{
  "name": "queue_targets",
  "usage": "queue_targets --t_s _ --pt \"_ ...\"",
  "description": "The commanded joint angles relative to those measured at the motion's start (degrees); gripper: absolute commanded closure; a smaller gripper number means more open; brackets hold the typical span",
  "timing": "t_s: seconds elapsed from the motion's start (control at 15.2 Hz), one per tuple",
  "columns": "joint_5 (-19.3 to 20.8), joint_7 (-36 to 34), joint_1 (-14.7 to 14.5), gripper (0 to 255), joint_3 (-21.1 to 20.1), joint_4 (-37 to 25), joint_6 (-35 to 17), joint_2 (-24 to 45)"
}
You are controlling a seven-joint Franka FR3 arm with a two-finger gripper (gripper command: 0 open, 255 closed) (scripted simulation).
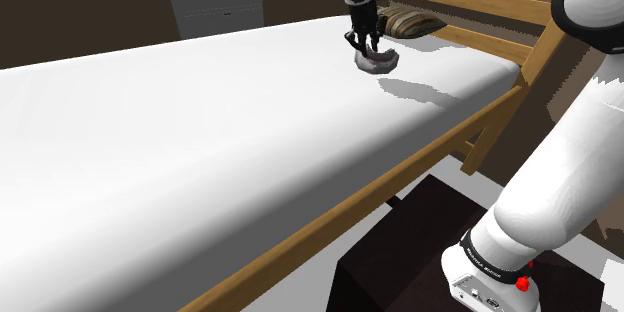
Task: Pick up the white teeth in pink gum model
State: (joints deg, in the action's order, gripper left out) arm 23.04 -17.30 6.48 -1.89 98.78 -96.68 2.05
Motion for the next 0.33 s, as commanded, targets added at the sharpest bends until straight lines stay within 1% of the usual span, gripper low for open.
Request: queue_targets --t_s 0.0,0.13,0.26 --pt "-0.05 0.55 0.0 255 0.01 -1.29 1.28 -0.14" --pt "-0.1 1.07 -0.05 255 -0.03 -2.92 2.72 -0.03" --pt "-0.11 1.11 -0.05 255 -0.04 -3.04 2.83 -0.02"
